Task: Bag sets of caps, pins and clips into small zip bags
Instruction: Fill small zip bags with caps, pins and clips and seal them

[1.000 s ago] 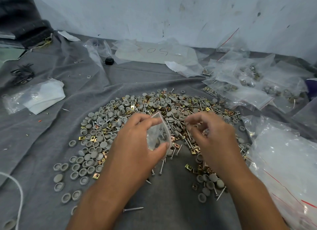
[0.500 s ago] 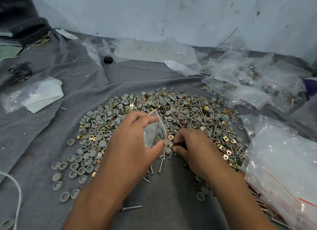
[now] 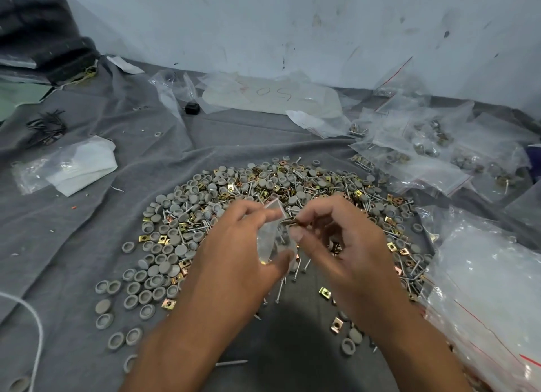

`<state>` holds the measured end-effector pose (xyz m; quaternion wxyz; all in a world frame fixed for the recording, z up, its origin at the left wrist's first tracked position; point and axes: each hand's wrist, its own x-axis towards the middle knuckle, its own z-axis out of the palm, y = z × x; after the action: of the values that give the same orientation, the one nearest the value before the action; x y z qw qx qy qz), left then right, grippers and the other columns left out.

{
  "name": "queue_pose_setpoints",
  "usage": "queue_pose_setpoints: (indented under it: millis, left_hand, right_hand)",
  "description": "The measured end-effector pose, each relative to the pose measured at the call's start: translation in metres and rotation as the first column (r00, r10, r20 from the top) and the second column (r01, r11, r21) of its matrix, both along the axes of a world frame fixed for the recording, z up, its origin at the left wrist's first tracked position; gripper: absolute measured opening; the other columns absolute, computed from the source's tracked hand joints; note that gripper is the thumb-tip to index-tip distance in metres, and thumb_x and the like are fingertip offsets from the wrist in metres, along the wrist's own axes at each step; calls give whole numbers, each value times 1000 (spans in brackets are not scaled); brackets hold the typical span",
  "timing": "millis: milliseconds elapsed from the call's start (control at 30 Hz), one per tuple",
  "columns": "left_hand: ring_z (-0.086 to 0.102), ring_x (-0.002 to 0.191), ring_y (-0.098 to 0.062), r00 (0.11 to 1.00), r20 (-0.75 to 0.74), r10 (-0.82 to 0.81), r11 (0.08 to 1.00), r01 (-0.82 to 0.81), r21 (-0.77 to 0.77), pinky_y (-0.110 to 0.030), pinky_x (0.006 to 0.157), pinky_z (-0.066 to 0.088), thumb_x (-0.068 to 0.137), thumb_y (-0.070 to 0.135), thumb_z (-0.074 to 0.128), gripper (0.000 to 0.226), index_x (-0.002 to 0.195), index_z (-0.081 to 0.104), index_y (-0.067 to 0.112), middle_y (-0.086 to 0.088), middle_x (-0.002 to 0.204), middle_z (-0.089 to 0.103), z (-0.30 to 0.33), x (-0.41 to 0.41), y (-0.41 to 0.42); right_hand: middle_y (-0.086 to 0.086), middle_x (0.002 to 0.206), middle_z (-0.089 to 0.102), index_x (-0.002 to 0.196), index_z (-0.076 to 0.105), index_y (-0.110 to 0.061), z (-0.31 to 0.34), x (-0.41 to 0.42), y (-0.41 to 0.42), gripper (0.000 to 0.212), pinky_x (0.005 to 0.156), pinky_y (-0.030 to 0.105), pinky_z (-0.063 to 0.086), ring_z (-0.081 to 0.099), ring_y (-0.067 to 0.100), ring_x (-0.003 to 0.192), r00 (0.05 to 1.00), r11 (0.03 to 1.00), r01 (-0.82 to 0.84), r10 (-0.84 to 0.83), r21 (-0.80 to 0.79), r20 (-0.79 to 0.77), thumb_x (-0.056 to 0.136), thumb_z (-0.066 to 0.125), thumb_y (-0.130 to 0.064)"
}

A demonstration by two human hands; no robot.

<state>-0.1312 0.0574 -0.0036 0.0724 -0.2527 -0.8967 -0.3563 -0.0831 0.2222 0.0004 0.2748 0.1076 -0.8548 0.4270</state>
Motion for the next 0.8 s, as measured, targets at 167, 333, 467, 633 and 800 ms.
queue_pose_setpoints:
  millis: [167,333,467,633,800]
  left_hand:
    - [48,98,5,1000,-12,-11,1000,11,7,-13,79,39,76,47,60,49,123,65,34,24,109,49,1,-1,1]
    - [48,100,9,1000,-17,-8,1000,8,-10,-9,74,37,74,50,61,45,117,64,37,25,105,47,1,-1,0]
    - [48,99,10,1000,-11,1,1000,-1,-1,-7,75,36,76,52,64,48,122,64,37,26,106,47,2,0,0]
    - [48,100,13,1000,-11,23,1000,-23,-4,-5,72,36,76,43,76,52,126,64,35,27,106,46,2,-1,-2]
    - [43,103,18,1000,-5,13,1000,-13,11,-3,75,36,72,51,65,58,128,63,35,29,107,45,5,-2,-4]
  right_hand:
    - [-6,99,60,107,75,-17,-6,-2,-7,16,80,9,40,55,-2,89,1000,993,-15,18,117,-23,94,69,-9]
    - [-13,102,57,119,71,-24,-7,-2,-5,24,80,12,40,54,0,93,1000,991,7,-6,134,-5,97,66,-18]
    - [-18,98,63,104,71,-21,-5,-3,-5,10,77,10,39,55,-4,90,996,990,77,-71,116,-52,95,68,-24]
    - [-19,96,66,101,69,-29,-11,-12,19,6,71,8,42,61,0,87,961,967,253,-252,14,116,96,68,-25]
    - [-20,101,59,111,68,-36,-39,-22,27,17,80,24,51,55,-1,89,830,910,182,-345,372,438,96,68,-29]
